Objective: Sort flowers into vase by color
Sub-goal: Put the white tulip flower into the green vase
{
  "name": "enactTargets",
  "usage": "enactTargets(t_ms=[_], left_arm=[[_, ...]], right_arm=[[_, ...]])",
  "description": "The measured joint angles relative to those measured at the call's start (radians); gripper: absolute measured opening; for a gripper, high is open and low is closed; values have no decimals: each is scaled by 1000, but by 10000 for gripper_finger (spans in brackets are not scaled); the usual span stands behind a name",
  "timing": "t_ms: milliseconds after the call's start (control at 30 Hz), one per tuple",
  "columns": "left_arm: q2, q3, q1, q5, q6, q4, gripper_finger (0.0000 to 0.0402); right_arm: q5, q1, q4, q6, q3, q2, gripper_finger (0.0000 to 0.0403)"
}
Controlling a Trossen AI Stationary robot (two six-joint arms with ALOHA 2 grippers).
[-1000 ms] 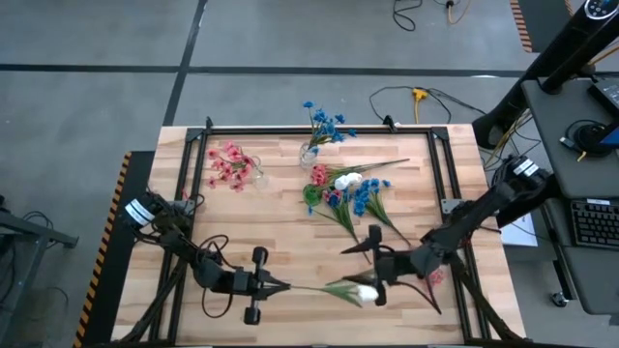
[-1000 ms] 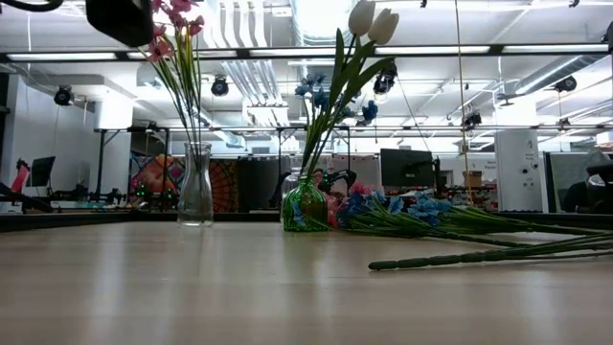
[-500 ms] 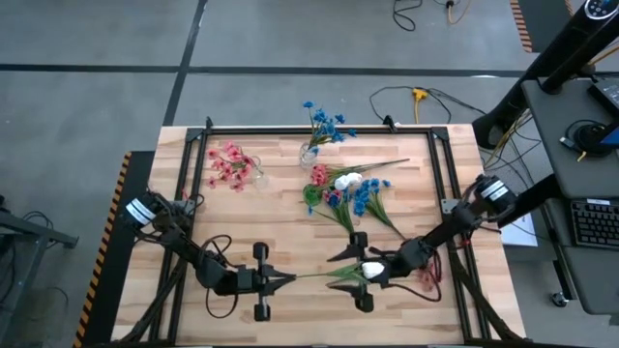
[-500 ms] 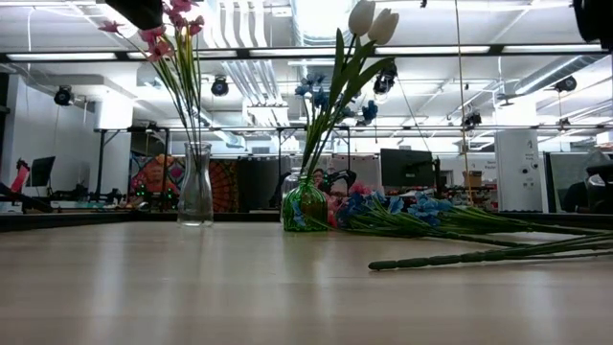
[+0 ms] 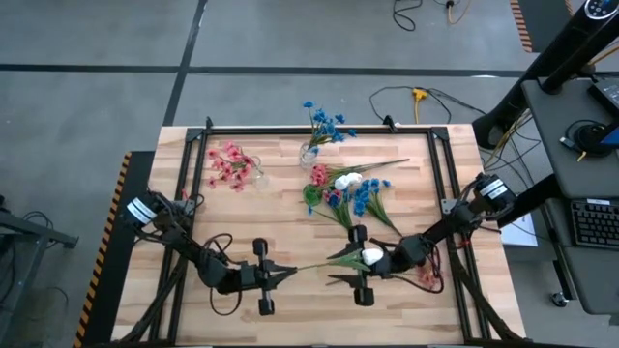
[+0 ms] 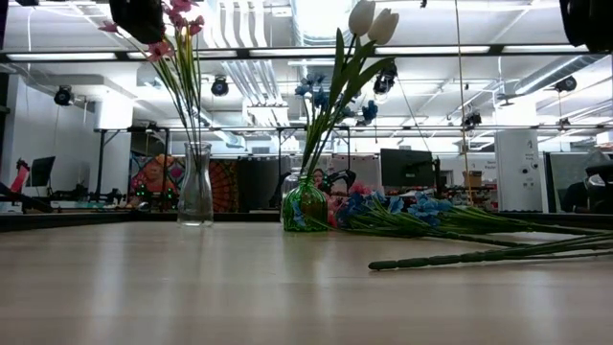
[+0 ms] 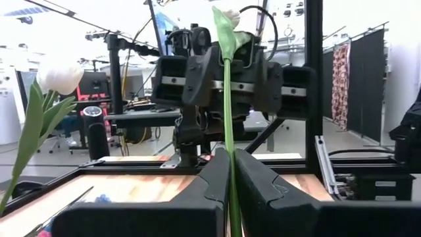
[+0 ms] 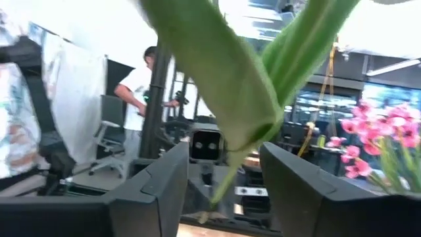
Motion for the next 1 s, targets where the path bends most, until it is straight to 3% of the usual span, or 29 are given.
enactTargets(t_ms=[167, 433, 533, 767, 1000], left_arm=[[0, -3, 22, 0, 0, -5, 0], [0, -4, 27, -1, -1, -27, 0], [0, -4, 28, -44, -16, -27, 9], [0, -10, 28, -57, -52, -55, 105], [-1, -24, 28, -165, -110, -171, 209]], right_arm=[[8, -11, 0, 21, 0, 0, 138], [8, -19, 0, 34, 0, 0, 36], [8, -19, -5, 34, 0, 0, 17], [47, -18, -80, 71, 0, -28, 15], [184, -20, -449, 150, 0, -197, 14]])
